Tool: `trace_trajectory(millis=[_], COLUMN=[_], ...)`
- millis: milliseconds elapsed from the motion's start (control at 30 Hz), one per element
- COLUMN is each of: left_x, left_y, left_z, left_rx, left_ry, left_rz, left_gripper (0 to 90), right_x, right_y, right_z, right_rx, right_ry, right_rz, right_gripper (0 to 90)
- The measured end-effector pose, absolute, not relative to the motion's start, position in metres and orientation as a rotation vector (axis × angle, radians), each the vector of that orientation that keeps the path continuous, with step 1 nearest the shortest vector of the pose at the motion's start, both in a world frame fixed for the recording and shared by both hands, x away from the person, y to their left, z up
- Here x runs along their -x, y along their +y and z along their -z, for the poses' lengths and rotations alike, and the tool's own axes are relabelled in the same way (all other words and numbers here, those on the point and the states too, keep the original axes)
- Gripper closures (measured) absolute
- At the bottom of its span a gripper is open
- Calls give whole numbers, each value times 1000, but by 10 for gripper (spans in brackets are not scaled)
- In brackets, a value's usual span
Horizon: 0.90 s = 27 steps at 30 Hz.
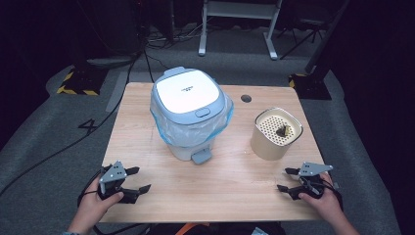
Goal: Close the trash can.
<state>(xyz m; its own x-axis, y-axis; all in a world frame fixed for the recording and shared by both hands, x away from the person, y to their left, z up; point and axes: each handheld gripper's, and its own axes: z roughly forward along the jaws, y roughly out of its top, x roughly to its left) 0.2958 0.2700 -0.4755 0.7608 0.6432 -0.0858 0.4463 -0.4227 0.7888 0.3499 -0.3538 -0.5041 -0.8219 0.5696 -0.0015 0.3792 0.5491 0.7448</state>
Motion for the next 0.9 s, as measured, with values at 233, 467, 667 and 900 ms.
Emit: trace_trajectory(millis=[233, 467, 667, 900], left_x=[-301, -307, -308, -309], left_y=[270, 266, 267, 267], left_z=[492, 505, 505, 505], left_rx=[-2201, -2239, -2236, -2229], left_ry=[861, 881, 890, 910], left_rz=[-284, -327, -327, -335], left_gripper=[214, 153, 144, 138], right_x=[-350, -350, -350, -350], right_y=[-354, -354, -354, -354], right_z=[504, 504, 504, 504], right_rx=[-795, -795, -794, -796], right_ry=[2543, 2542, 2543, 2543], right_rz=[-1135, -1134, -1134, -1136], right_gripper=[209, 209, 209, 209])
